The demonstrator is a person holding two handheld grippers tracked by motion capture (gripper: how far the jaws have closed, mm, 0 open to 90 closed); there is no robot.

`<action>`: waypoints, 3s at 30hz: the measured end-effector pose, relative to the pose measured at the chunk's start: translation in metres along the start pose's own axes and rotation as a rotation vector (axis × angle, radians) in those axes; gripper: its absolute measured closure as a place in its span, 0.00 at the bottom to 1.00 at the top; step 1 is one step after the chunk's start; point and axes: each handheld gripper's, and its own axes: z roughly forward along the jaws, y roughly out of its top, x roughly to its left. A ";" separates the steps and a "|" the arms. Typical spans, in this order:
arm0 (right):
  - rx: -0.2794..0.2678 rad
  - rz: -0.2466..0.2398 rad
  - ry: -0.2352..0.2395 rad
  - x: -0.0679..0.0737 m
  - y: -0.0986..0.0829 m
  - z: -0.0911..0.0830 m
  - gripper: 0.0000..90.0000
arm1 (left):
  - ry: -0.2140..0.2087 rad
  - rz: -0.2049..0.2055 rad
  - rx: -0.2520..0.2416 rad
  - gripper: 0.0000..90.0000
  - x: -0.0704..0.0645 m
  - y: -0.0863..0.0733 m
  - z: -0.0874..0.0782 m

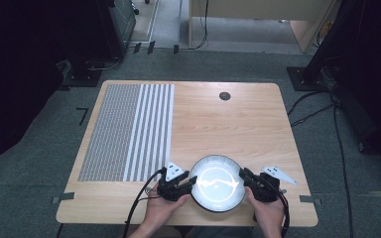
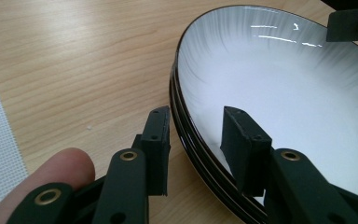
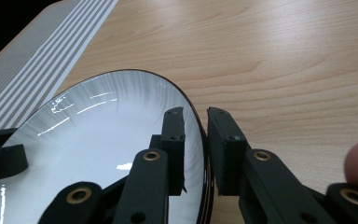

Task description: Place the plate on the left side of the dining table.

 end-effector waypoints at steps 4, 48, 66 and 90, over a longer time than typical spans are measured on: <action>0.031 0.016 -0.013 0.000 0.002 -0.002 0.93 | 0.004 0.000 0.000 0.73 -0.002 -0.001 0.001; 0.103 0.272 0.170 -0.025 0.004 -0.001 0.99 | -0.019 -0.028 -0.017 0.70 0.000 0.000 -0.001; 0.139 0.110 0.114 -0.006 -0.003 0.001 0.88 | -0.062 -0.059 -0.004 0.71 0.006 0.002 -0.003; 0.065 0.140 0.153 -0.007 -0.014 -0.001 0.85 | -0.070 -0.122 -0.027 0.87 0.011 0.006 -0.010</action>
